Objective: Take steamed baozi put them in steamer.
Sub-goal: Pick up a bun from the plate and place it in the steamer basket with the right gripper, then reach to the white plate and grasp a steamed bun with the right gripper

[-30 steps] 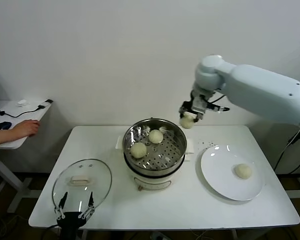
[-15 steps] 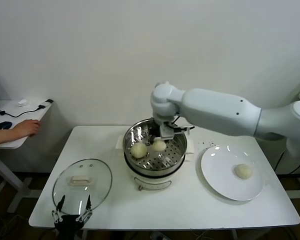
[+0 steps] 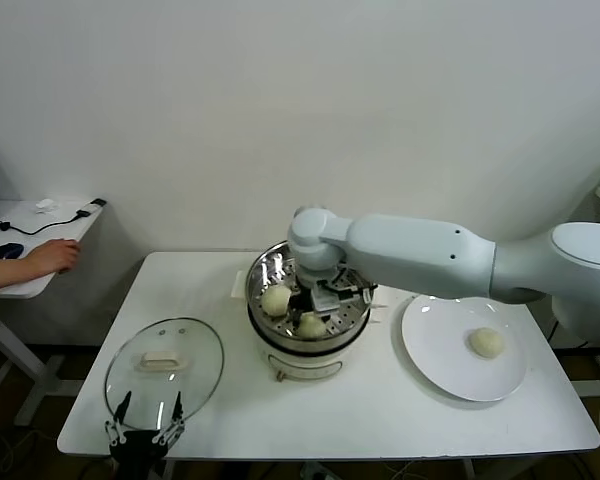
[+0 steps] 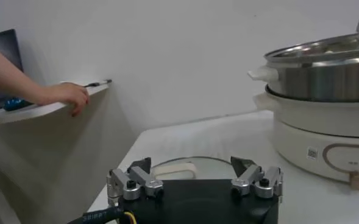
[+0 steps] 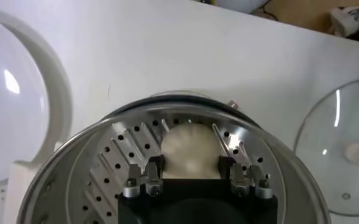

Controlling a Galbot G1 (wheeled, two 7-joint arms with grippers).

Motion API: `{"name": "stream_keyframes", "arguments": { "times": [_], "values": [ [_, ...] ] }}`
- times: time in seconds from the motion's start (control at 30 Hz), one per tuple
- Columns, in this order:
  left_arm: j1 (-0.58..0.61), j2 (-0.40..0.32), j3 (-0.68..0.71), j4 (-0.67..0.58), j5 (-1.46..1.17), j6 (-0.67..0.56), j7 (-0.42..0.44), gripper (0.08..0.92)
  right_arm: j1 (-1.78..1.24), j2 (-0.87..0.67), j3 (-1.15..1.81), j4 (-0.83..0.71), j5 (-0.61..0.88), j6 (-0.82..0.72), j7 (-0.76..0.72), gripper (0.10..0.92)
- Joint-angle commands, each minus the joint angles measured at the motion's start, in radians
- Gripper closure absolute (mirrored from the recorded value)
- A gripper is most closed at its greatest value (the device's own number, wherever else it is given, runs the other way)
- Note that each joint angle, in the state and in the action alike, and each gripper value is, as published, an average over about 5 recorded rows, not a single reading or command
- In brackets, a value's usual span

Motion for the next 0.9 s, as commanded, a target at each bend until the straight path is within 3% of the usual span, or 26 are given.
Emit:
{"name": "stream_keyframes", "arguments": {
  "times": [0.03,0.3,0.57,0.67,0.77,0.9],
  "values": [
    [0.003,0.0,0.001,0.003,0.002,-0.002,0.0,0.177,-0.012,0.006,-0.01,0.006,0.004,-0.019,0.006,0.407],
    [0.008,-0.001,0.004,0.003,0.003,-0.006,-0.001,0.177,0.019,-0.024,0.015,0.006,0.01,-0.023,-0.009,0.221],
    [0.011,-0.001,0.011,0.002,0.004,-0.01,0.0,0.177,0.083,-0.127,0.077,-0.023,0.035,-0.073,0.006,0.203],
    [0.013,0.001,0.012,0.002,0.004,-0.012,0.0,0.177,0.138,-0.207,0.066,-0.052,0.09,-0.174,0.079,0.203],
    [0.016,0.002,0.012,0.0,0.003,-0.014,-0.001,0.177,0.237,-0.301,-0.042,-0.052,0.234,-0.361,0.183,0.203],
    [0.025,0.005,0.01,-0.005,-0.002,-0.017,-0.002,0.177,0.322,-0.431,-0.156,-0.039,0.45,-0.557,0.17,0.203]
  ]
}}
